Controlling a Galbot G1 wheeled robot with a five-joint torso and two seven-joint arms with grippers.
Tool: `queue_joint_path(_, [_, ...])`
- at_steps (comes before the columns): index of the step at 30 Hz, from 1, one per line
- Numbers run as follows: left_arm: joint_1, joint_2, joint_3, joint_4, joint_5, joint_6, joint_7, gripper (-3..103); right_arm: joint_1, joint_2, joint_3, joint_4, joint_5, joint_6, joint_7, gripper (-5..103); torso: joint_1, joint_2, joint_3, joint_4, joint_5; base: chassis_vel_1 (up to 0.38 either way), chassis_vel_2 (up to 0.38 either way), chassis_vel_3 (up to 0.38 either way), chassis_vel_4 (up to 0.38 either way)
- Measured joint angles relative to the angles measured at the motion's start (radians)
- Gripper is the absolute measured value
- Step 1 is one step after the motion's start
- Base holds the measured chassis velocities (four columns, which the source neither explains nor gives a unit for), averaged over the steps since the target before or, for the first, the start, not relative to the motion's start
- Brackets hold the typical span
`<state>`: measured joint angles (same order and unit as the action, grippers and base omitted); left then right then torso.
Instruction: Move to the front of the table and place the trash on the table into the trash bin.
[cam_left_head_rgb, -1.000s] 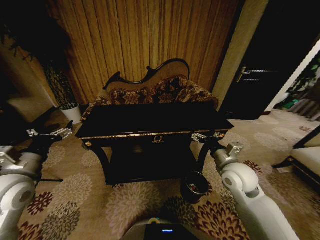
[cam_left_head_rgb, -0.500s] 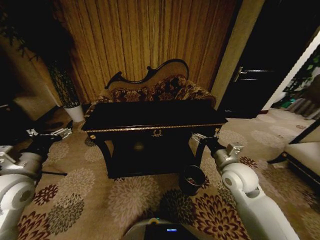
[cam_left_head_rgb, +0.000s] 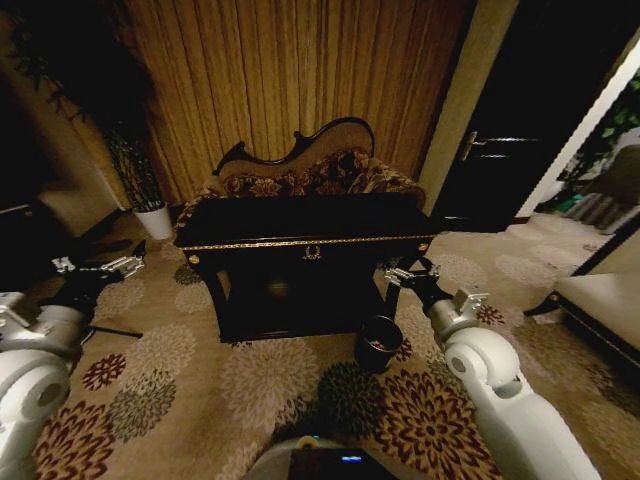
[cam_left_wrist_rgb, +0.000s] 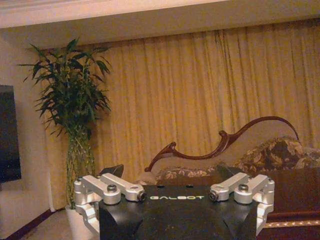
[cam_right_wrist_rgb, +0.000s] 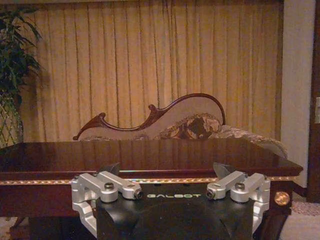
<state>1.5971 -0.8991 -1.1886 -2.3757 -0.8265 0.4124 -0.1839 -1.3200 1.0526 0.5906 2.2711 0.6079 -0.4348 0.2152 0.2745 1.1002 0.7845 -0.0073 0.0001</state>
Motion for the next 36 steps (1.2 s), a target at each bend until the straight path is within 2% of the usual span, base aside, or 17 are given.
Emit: queue_joint_path(36, [0.000, -0.005, 0.009, 0.003, 0.002, -0.002, 0.004, 100, -0.007, 0.005, 0.003, -0.028, -0.020, 0.021, 0.000, 100, 0.000, 0.000, 0.000, 0.0002, -0.0001, 0.154, -0.156, -0.164, 0.159])
